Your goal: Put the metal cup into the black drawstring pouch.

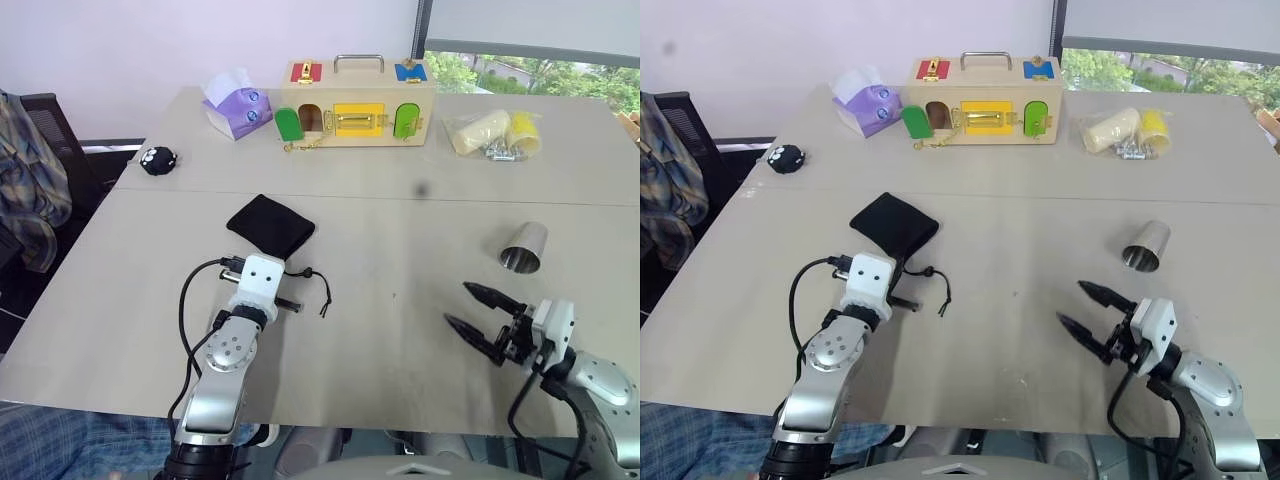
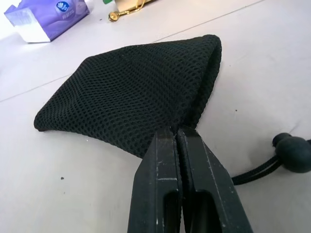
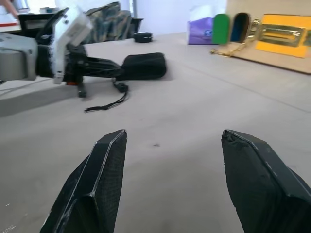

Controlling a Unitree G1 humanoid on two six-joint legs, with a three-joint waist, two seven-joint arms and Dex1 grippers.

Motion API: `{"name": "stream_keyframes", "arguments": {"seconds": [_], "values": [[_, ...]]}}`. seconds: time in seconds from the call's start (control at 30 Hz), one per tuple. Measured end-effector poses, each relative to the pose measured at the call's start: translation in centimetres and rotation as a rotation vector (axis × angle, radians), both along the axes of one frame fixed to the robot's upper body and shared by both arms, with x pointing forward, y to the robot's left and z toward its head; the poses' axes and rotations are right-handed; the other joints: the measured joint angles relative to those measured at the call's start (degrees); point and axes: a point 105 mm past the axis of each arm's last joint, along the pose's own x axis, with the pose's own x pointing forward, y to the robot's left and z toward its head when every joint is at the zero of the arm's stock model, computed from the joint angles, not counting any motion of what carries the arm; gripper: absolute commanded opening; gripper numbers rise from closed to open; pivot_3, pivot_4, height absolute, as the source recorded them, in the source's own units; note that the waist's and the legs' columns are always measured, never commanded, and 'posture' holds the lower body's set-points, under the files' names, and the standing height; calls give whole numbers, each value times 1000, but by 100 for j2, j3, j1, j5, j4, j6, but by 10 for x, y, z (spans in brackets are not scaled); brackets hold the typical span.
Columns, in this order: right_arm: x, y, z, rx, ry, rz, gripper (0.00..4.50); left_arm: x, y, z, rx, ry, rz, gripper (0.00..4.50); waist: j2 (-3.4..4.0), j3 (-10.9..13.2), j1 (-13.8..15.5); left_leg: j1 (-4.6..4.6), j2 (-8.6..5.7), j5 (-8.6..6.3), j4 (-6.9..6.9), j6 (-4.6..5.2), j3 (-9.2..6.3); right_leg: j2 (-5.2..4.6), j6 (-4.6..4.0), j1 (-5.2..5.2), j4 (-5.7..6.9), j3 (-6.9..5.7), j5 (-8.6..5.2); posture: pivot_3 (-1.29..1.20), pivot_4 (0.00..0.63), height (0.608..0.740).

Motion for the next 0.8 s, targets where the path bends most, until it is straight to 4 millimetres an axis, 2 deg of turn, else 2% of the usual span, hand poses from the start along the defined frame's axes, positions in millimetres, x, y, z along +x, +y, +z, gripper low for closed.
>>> {"name": "stream_keyframes", "arguments": {"seconds": [0.2,0.33,0.57,0.8], "values": [[23,-48,-19,8,44,-418,3145,5,7,8,-47,-17,-3,55,4,-3,-7,2,-1,14,-1,-24,3,1,-1,-3,4,6,0,0,150,740],[31,-64,-17,26,36,-561,3145,5,4,9,-60,-13,-23,55,5,-4,-19,3,-1,15,-1,-22,6,2,-1,-3,4,9,0,0,150,740],[38,-81,-24,78,73,-713,3145,7,4,11,-75,-14,-32,55,6,-4,-20,2,-1,27,-1,-2,6,2,-2,-2,4,10,1,0,150,740],[53,-80,-14,144,59,-752,3145,7,2,12,-80,-10,-46,55,7,-5,-36,3,-1,28,-1,-2,6,4,-2,-2,6,11,1,0,150,740]]}}
